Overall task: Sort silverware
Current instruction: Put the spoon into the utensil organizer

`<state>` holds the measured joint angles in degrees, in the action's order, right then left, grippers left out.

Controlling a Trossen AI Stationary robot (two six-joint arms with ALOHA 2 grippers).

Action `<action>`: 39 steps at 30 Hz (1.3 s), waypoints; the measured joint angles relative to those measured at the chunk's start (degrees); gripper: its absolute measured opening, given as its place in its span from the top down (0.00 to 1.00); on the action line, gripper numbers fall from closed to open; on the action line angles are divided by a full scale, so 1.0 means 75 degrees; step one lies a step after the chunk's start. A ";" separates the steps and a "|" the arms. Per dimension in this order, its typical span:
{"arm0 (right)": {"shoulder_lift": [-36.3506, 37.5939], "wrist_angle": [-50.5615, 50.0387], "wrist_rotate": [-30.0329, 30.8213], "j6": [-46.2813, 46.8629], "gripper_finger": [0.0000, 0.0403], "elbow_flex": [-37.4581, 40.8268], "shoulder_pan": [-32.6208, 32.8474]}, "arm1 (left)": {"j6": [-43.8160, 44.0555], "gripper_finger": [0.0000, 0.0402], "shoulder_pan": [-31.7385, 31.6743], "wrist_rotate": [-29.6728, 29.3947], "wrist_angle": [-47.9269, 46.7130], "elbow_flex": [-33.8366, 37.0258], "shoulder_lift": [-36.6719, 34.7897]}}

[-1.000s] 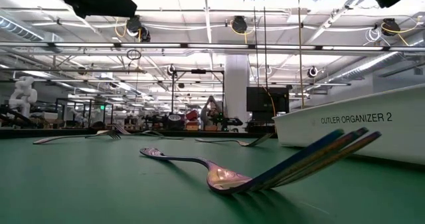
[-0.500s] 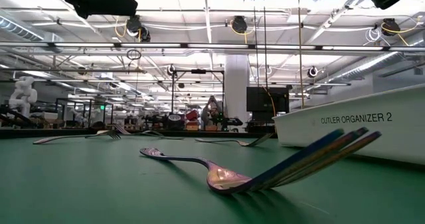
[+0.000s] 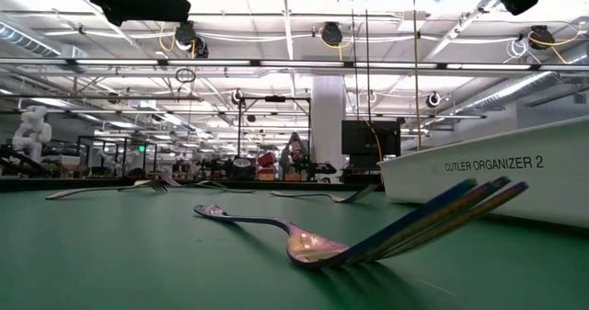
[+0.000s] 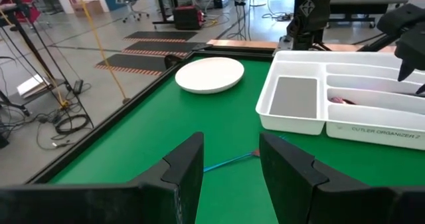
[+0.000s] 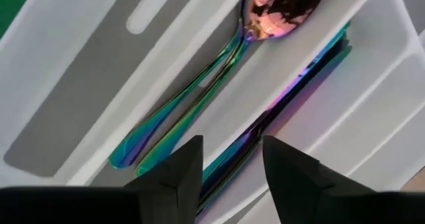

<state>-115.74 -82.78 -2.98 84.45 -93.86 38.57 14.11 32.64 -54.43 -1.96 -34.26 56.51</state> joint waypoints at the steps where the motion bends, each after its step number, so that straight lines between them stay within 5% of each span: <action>1: 0.0000 0.0029 -0.0001 -0.0066 0.64 0.0000 0.0000 | 0.0000 0.63 0.0000 0.0038 0.0000 0.0000 0.0000; 12: 0.0016 0.0078 0.0100 -0.0440 0.63 -0.0178 0.0000 | 0.0024 0.63 0.0000 0.0096 0.0003 0.0000 0.0000; 20: 0.0032 0.0444 0.2312 -0.1528 0.63 -0.1330 -0.0017 | 0.0118 0.63 0.0000 0.0602 0.0012 0.0003 0.0006; 26: 0.0032 0.2077 0.3041 -0.3860 0.63 -0.1714 -0.0300 | 0.0913 0.63 0.0108 0.1397 -0.0130 0.0003 0.0019; 39: 0.0032 0.6962 0.2344 -0.9736 0.63 -0.1030 -0.1124 | 0.3712 0.63 0.1090 0.2042 -0.0529 0.0006 0.0772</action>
<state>-115.50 -30.57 14.60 11.43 -101.59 30.14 41.95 40.82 -39.11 -5.92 -34.22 62.30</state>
